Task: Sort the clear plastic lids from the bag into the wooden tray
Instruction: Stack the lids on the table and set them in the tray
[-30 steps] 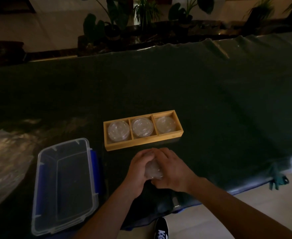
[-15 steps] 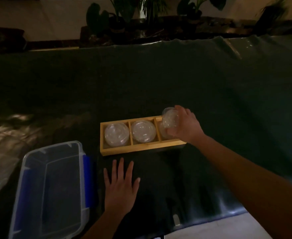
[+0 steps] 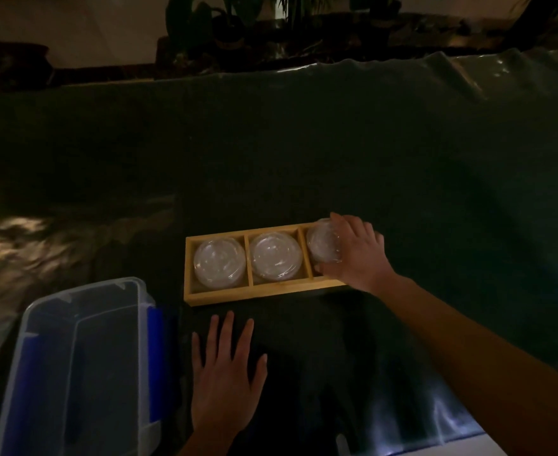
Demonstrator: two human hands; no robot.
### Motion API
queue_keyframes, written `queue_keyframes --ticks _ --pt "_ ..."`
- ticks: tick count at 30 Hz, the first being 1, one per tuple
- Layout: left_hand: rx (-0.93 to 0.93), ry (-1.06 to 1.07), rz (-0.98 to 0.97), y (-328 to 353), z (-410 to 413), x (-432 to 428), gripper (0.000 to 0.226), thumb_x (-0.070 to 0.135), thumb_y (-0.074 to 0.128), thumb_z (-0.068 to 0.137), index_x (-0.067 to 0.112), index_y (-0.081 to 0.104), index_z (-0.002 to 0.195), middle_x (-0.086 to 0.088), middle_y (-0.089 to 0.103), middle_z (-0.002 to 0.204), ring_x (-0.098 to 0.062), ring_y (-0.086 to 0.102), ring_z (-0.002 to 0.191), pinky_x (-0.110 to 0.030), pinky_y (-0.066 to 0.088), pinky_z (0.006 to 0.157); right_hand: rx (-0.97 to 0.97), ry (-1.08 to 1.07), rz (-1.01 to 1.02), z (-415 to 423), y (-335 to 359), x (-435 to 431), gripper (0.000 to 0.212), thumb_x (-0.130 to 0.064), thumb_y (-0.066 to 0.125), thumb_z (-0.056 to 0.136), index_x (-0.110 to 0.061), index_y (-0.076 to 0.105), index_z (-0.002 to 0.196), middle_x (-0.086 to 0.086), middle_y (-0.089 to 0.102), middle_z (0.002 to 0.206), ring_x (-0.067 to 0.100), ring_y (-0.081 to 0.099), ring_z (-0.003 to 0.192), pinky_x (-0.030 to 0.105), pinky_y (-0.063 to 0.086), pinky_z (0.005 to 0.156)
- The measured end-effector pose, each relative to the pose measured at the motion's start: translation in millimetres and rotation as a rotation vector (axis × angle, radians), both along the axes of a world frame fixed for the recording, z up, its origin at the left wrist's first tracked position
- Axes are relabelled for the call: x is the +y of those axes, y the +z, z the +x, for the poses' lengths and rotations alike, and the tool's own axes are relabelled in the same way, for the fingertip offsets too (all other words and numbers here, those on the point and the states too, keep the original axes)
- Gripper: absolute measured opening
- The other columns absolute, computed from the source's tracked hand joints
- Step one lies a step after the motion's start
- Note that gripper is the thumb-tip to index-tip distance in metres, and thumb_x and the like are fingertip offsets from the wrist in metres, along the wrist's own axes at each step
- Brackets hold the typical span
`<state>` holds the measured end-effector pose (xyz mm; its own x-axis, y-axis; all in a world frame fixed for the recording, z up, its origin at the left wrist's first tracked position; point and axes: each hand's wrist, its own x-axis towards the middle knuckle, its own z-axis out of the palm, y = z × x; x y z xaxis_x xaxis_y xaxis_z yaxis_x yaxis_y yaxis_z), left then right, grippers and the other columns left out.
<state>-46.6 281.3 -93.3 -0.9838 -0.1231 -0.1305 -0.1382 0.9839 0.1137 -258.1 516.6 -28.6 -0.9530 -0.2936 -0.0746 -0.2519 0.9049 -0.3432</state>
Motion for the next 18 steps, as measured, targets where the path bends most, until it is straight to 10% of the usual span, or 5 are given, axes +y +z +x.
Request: queue_keyframes --ticks 18 --pt "0.022 -0.005 0.009 -6 2 -1 0.065 0.064 0.038 0.091 0.032 0.046 0.147 -0.01 0.045 0.158 -0.033 0.032 0.149 -0.066 0.029 0.116 0.036 -0.017 -0.081 8 -5 1 0.102 -0.062 0.075 0.068 -0.025 0.026 0.15 0.0 0.035 0.151 0.022 0.036 0.138 0.05 0.026 0.115"
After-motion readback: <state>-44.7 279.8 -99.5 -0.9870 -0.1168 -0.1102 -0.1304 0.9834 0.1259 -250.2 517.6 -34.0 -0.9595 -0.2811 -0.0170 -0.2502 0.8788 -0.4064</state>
